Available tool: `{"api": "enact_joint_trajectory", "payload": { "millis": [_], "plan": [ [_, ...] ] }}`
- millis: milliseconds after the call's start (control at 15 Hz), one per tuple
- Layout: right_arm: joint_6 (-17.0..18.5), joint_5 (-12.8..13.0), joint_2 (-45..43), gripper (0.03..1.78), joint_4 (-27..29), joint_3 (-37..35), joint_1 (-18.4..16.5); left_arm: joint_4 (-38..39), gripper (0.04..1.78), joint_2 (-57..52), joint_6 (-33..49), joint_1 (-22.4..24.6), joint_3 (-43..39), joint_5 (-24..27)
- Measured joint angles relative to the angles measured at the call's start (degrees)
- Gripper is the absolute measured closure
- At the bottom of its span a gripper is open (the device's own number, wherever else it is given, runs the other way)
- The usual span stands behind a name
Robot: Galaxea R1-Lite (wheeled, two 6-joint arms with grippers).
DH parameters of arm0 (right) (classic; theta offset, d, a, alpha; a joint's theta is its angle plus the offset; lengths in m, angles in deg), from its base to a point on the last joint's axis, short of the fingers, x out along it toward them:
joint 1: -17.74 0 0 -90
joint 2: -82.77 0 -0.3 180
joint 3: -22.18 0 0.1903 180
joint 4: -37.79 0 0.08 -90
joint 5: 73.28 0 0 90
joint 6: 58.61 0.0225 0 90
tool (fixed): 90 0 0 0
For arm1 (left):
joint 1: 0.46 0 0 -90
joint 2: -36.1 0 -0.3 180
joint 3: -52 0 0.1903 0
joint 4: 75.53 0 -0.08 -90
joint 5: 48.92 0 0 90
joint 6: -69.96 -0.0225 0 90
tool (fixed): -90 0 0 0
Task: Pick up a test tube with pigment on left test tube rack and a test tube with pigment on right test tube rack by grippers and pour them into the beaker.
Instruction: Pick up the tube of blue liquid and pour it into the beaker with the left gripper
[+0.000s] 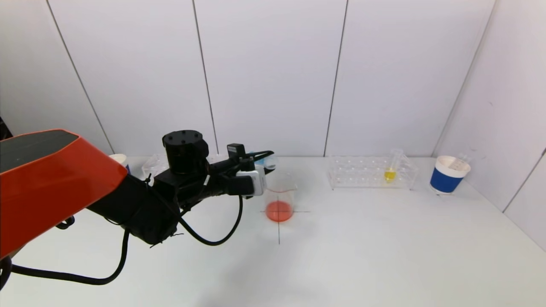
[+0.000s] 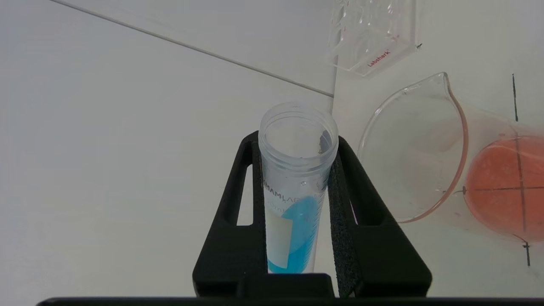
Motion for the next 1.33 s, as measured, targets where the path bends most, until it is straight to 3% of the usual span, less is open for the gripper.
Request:
{"api": "enact_joint_trajectory", "payload": {
  "millis": [1333],
  "plan": [
    [0.0,0.0,0.0,0.04,-0.02,0.0,0.0,-3.1,1.38,1.88,-13.97,0.9,1.33,-0.79]
  ]
}}
